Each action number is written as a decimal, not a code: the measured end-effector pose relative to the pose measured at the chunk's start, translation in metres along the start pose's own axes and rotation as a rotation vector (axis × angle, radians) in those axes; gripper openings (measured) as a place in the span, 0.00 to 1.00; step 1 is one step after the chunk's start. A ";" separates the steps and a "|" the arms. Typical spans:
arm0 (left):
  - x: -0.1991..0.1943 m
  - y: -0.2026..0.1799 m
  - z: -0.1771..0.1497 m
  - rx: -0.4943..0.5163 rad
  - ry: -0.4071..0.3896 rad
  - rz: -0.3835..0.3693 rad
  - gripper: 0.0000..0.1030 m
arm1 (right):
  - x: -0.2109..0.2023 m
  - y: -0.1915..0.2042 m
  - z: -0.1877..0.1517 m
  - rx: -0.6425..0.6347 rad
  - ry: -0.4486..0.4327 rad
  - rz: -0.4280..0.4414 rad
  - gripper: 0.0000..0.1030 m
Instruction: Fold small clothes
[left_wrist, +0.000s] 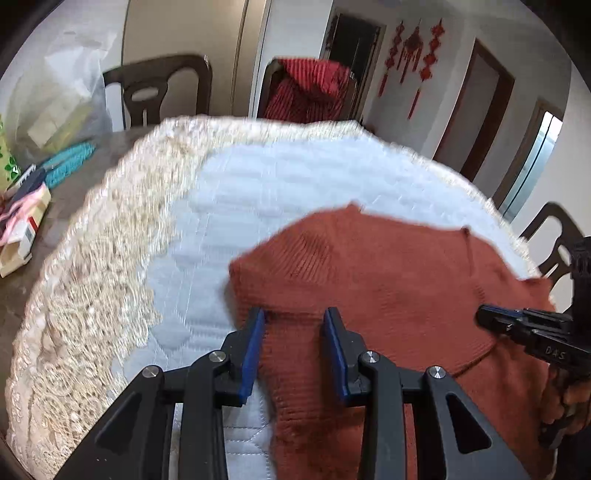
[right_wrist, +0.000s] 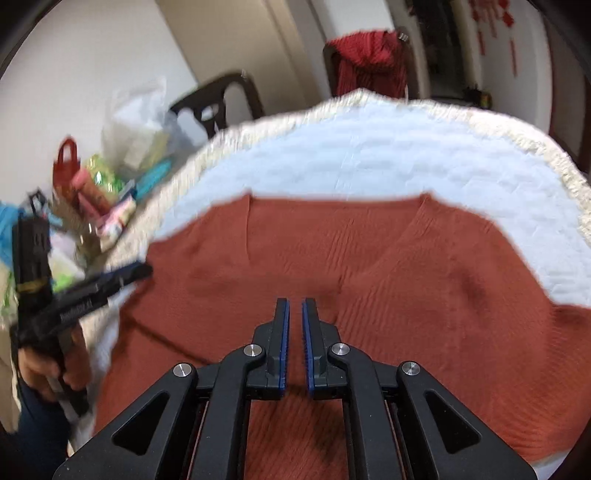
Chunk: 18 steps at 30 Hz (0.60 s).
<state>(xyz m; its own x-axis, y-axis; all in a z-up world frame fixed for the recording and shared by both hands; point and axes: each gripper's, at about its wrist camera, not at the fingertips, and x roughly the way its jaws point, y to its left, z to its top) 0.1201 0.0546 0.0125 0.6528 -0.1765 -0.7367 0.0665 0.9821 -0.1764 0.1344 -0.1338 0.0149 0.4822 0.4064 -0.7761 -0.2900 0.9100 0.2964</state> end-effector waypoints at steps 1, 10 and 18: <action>-0.003 0.001 -0.001 -0.002 -0.010 -0.002 0.35 | -0.002 -0.001 -0.002 -0.004 -0.024 0.007 0.06; -0.020 0.000 -0.020 0.004 0.006 0.000 0.35 | -0.013 0.006 -0.023 -0.028 -0.023 0.007 0.06; -0.040 -0.018 -0.014 0.060 -0.049 0.022 0.35 | -0.022 0.008 -0.027 -0.049 -0.006 0.000 0.07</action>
<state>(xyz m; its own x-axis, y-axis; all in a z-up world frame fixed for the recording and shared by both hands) 0.0826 0.0430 0.0360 0.6903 -0.1533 -0.7071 0.0963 0.9881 -0.1202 0.0989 -0.1380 0.0194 0.4871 0.4068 -0.7728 -0.3300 0.9050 0.2684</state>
